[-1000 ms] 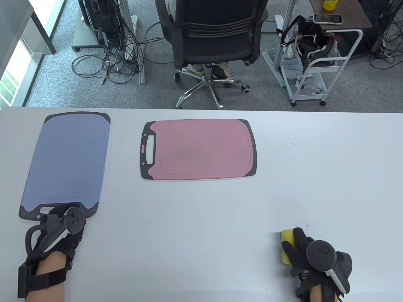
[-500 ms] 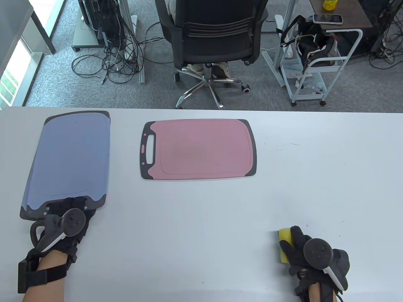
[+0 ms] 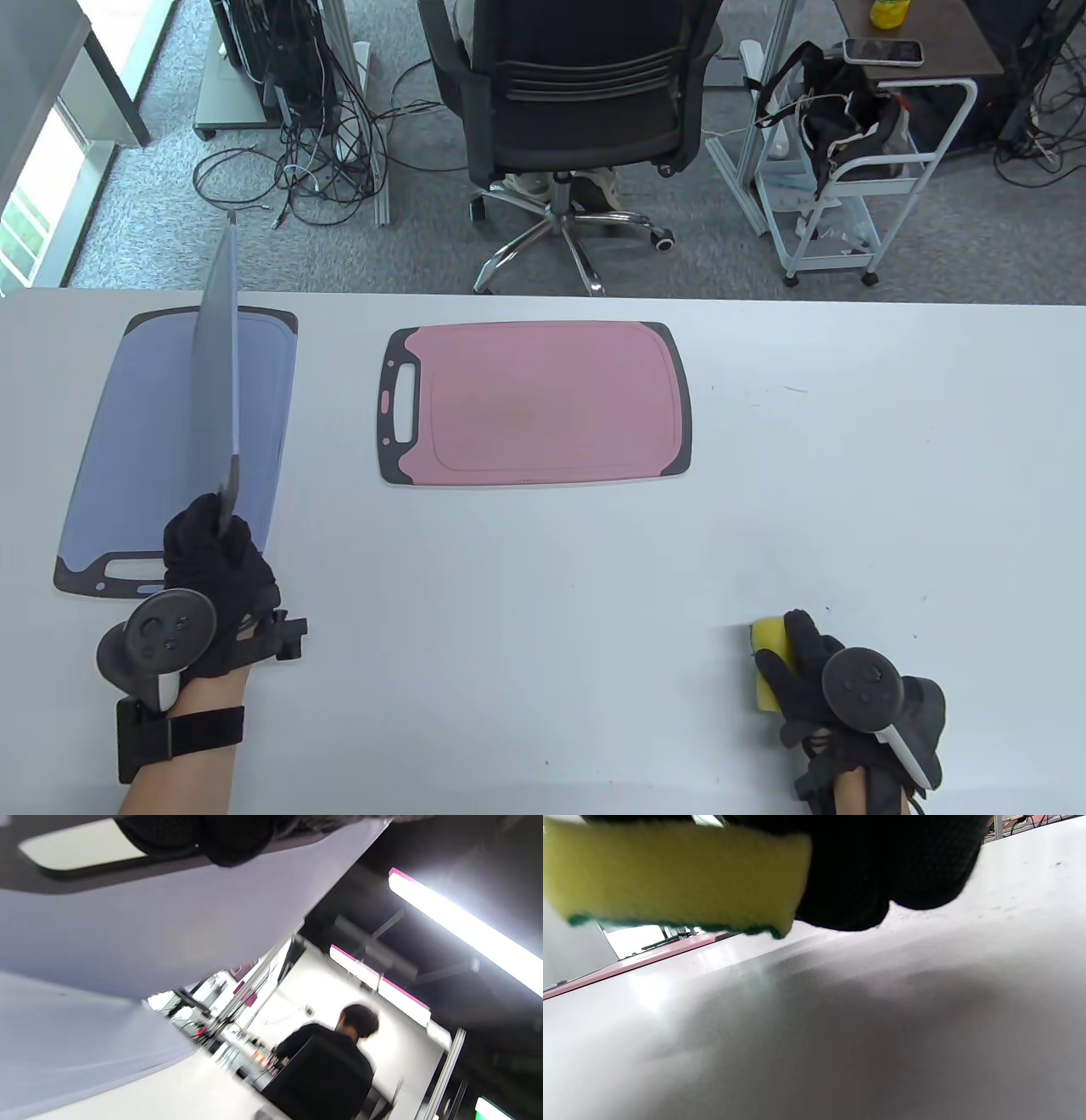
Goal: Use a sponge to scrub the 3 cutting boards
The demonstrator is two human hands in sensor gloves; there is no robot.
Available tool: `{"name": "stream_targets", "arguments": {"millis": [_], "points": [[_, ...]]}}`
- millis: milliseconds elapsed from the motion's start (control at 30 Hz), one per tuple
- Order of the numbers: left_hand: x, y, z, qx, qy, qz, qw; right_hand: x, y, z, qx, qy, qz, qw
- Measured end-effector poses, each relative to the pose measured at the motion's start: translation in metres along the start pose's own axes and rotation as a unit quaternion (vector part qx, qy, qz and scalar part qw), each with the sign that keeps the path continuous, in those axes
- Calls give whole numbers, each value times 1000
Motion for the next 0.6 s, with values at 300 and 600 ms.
{"name": "stream_targets", "arguments": {"millis": [300,600], "points": [[-19,-6,0,-43,230,-15,972,1,-1,-2,6,-6,3,1000],[55,10,-7,-167,355,247,886,6,4,-3,14,-29,27,999]]}}
Point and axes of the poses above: the tracker on the back of each hand, its own z axis roughly to the little-finger side, its own y axis roughly from the fingertips to the wrist, x = y × z, the point moved 2 cm from there along -y, roughly from the wrist to the fingertips, and after that the axes turned 9 degrees about x, right-handed, at the moved point
